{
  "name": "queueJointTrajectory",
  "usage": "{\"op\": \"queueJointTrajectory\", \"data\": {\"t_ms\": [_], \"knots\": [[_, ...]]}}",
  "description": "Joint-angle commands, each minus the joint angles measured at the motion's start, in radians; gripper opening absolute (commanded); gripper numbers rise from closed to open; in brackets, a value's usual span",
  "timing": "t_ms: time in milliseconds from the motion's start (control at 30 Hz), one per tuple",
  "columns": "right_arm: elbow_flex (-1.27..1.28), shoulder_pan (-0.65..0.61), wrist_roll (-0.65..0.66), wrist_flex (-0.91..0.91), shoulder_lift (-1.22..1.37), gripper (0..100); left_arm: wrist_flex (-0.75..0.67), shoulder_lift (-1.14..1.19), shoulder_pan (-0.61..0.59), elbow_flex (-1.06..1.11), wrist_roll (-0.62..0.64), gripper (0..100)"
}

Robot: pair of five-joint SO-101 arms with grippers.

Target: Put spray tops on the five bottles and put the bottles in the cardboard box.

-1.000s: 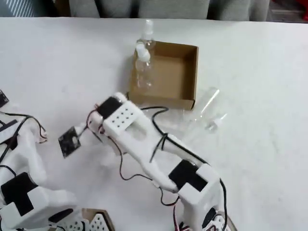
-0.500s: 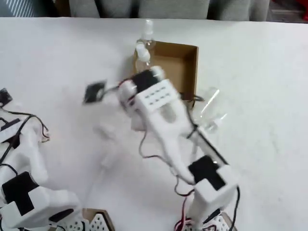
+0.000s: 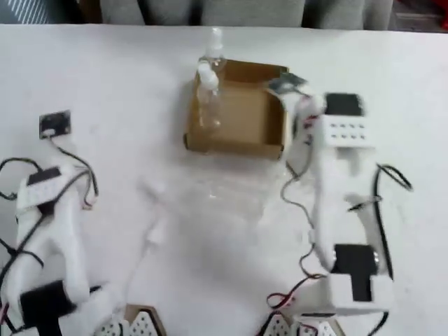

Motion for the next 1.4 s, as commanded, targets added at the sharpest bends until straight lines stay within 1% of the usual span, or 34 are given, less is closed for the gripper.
{"op": "queueJointTrajectory", "data": {"t_ms": [0,100,200,333,400,467,500,600,700,867,1067,1200,1267,1367], "knots": [[0.132,0.090,0.002,-0.097,-0.099,1.7,0.000,-0.165,0.061,0.041,-0.084,2],[0.288,0.143,0.071,-0.179,-0.151,1.7,0.000,-0.291,0.130,0.124,-0.161,2],[0.434,0.203,0.118,-0.285,-0.197,1.7,0.040,-0.406,0.203,0.187,-0.166,4],[0.572,0.288,0.158,-0.417,-0.251,1.7,0.155,-0.527,0.306,0.233,-0.169,16],[0.618,0.325,0.187,-0.455,-0.272,1.7,0.207,-0.575,0.366,0.264,-0.221,20],[0.651,0.357,0.210,-0.481,-0.289,1.7,0.249,-0.607,0.414,0.285,-0.318,19],[0.664,0.372,0.219,-0.490,-0.295,1.7,0.258,-0.618,0.430,0.295,-0.345,17],[0.695,0.404,0.235,-0.516,-0.306,1.7,0.261,-0.622,0.463,0.308,-0.330,17],[0.718,0.410,0.244,-0.552,-0.303,1.7,0.264,-0.622,0.506,0.330,-0.321,20],[0.741,0.404,0.241,-0.599,-0.297,1.7,0.269,-0.630,0.516,0.336,-0.319,22],[0.741,0.403,0.238,-0.601,-0.305,1.7,0.259,-0.622,0.522,0.353,-0.319,22],[0.738,0.406,0.238,-0.601,-0.306,1.7,0.192,-0.622,0.533,0.408,-0.321,22],[0.738,0.404,0.236,-0.598,-0.306,1.7,0.184,-0.622,0.533,0.413,-0.321,22],[0.736,0.404,0.169,-0.598,-0.306,1.7,0.181,-0.621,0.533,0.414,-0.319,22]]}}
